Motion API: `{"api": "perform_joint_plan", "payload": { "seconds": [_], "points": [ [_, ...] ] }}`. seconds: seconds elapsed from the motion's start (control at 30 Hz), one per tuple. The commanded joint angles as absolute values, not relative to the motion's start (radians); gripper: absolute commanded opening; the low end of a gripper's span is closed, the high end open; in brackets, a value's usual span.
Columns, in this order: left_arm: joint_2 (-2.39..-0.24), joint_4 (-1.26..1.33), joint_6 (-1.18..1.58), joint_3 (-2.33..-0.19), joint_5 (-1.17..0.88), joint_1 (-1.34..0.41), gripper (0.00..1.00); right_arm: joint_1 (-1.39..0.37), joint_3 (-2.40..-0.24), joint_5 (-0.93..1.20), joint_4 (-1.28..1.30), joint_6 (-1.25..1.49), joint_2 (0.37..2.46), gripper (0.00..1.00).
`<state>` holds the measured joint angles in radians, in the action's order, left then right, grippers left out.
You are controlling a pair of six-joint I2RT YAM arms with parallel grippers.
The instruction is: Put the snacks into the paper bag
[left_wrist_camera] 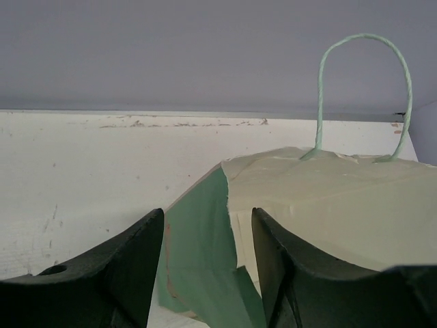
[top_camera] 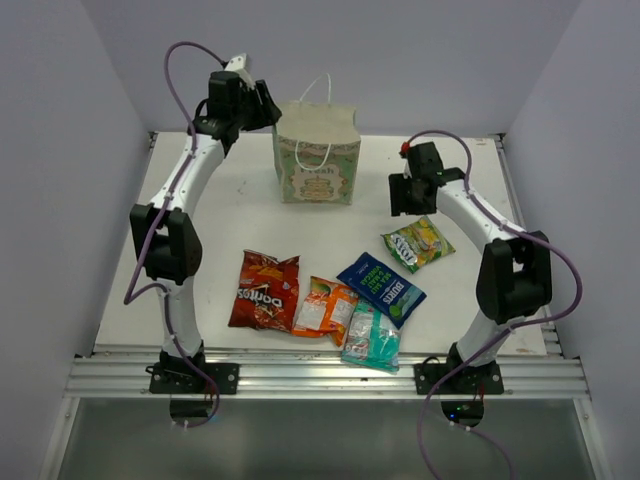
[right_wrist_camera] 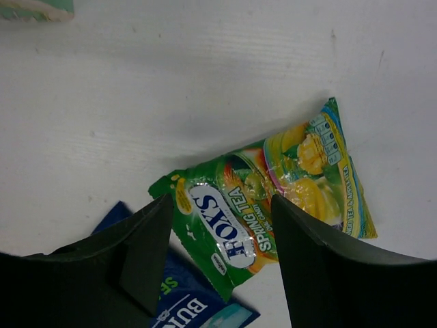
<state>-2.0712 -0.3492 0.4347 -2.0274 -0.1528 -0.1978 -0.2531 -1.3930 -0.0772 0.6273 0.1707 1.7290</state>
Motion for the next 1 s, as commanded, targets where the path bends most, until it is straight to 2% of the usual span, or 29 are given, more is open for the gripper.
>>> {"api": "perform_joint_plan", "payload": {
  "seconds": [0.0, 0.2, 0.43, 0.47, 0.5, 0.53, 0.6, 0.63, 0.7, 0.73, 0.97],
  "points": [
    [-2.065, -0.341, 0.434, -2.082, -0.167, -0.204, 0.57, -0.278, -1.324, -0.126, 0.618, 0.13, 1.704, 0.64],
    [-2.078, -0.354, 0.431, -2.08, -0.176, -0.207, 0.44, -0.288, -1.232, -0.161, 0.588, 0.143, 1.75, 0.64],
    [-2.088, -0.379, 0.426, -2.075, -0.183, -0.209, 0.43, -0.296, -1.154, -0.15, 0.551, 0.146, 1.841, 0.67],
    [-2.089, -0.382, 0.42, -2.074, -0.18, -0.207, 0.4, -0.298, -1.152, -0.15, 0.546, 0.143, 1.865, 0.67],
    [-2.088, -0.387, 0.417, -2.074, -0.181, -0.207, 0.3, -0.298, -1.152, -0.146, 0.54, 0.144, 1.876, 0.67],
    [-2.088, -0.387, 0.416, -2.072, -0.178, -0.207, 0.27, -0.298, -1.152, -0.143, 0.537, 0.146, 1.888, 0.65],
    [-2.088, -0.39, 0.413, -2.071, -0.179, -0.207, 0.14, -0.298, -1.149, -0.137, 0.525, 0.146, 1.922, 0.57],
    [-2.085, -0.391, 0.413, -2.069, -0.179, -0.207, 0.09, -0.298, -1.152, -0.138, 0.528, 0.146, 1.931, 0.41],
    [-2.085, -0.393, 0.413, -2.066, -0.178, -0.207, 0.0, -0.298, -1.16, -0.144, 0.535, 0.152, 1.953, 0.2],
    [-2.082, -0.393, 0.411, -2.065, -0.178, -0.209, 0.0, -0.298, -1.158, -0.147, 0.538, 0.153, 1.956, 0.0],
    [-2.082, -0.387, 0.41, -2.063, -0.202, -0.207, 0.0, -0.299, -1.239, -0.256, 0.67, 0.141, 1.85, 0.0]
  ]
}}
